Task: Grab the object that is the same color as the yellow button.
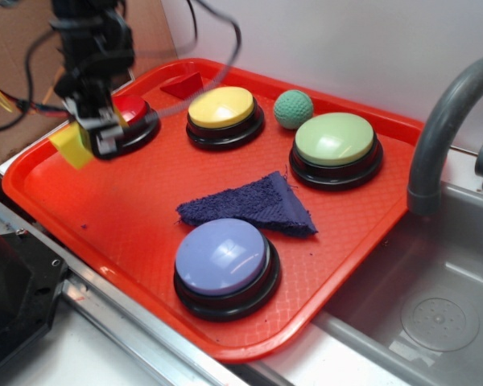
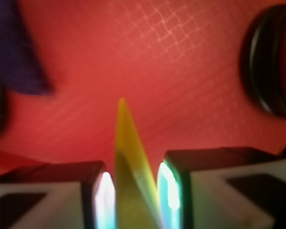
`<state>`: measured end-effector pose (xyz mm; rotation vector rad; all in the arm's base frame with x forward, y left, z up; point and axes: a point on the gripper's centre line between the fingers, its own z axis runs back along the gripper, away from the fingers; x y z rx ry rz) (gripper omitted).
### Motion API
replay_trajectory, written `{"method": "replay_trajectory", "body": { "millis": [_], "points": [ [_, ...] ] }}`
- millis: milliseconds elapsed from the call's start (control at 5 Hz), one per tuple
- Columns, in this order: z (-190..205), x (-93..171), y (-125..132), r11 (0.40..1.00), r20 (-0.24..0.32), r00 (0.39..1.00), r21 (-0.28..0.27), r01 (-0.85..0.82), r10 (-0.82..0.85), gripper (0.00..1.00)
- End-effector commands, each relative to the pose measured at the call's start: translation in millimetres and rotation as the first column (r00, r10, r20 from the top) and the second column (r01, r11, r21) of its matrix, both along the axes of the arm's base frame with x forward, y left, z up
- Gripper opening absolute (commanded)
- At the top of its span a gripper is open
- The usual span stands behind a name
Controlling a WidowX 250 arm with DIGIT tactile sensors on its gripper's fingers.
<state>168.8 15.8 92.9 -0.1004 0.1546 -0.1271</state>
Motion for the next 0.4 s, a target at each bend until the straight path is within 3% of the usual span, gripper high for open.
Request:
{"method": "replay_trajectory", "body": {
  "millis": [0, 200],
  "points": [
    [111.8, 7.4, -10.5, 0.991, 0.135, 0.982, -0.017, -0.133, 0.134, 0.0],
    [161.7, 5.0, -13.2, 0.991, 0.138, 0.981, 0.003, -0.136, 0.135, 0.0]
  ]
}}
